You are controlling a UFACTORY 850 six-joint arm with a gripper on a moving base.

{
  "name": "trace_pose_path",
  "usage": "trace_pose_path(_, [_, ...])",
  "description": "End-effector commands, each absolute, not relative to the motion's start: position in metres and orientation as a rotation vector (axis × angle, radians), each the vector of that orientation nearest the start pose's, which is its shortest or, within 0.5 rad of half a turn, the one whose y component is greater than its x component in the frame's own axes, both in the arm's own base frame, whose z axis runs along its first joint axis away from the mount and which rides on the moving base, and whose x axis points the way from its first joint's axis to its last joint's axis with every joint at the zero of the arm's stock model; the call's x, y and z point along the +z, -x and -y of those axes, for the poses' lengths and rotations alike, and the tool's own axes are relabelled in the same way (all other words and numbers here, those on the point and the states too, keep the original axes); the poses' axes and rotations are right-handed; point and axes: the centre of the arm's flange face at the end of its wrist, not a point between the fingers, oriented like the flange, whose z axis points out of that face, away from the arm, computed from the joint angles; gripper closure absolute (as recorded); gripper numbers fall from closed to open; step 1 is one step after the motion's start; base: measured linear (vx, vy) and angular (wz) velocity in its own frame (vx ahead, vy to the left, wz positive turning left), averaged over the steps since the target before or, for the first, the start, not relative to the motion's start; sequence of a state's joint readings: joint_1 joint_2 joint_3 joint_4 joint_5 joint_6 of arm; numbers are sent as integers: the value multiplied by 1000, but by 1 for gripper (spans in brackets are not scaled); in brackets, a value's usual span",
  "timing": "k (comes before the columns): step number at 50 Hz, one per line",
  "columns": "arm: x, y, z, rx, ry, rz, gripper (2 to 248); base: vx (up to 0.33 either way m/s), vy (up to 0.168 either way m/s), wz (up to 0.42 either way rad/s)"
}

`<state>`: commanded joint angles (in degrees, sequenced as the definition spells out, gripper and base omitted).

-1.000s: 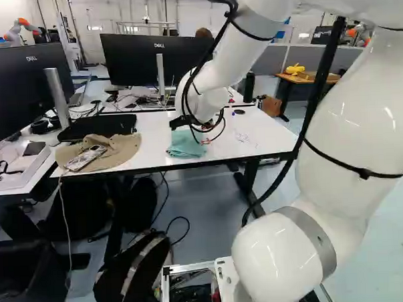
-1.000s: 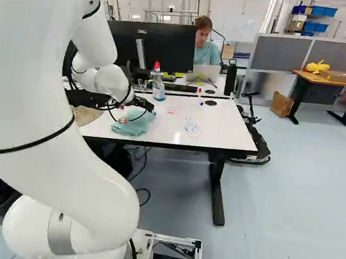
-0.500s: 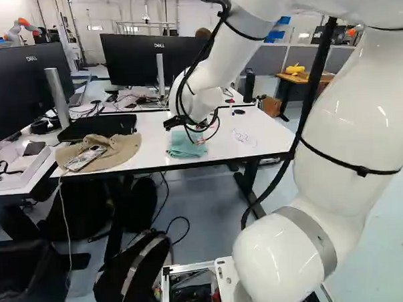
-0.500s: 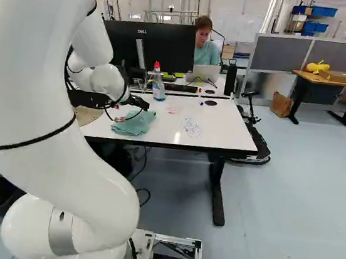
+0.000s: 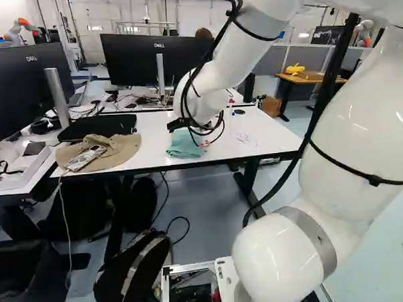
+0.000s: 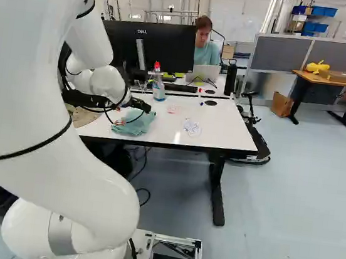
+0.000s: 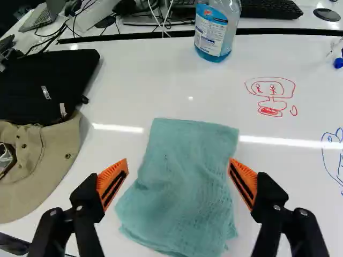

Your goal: Clean the table with the green towel

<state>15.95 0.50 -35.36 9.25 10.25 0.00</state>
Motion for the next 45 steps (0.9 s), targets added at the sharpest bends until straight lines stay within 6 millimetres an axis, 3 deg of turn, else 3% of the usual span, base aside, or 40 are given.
trace_pose_path(35, [399,-429,-120,-1051,2821,153,3,0,0,0])
trace_pose_path(45, [399,-429,-120,-1051,2821,153,3,0,0,0])
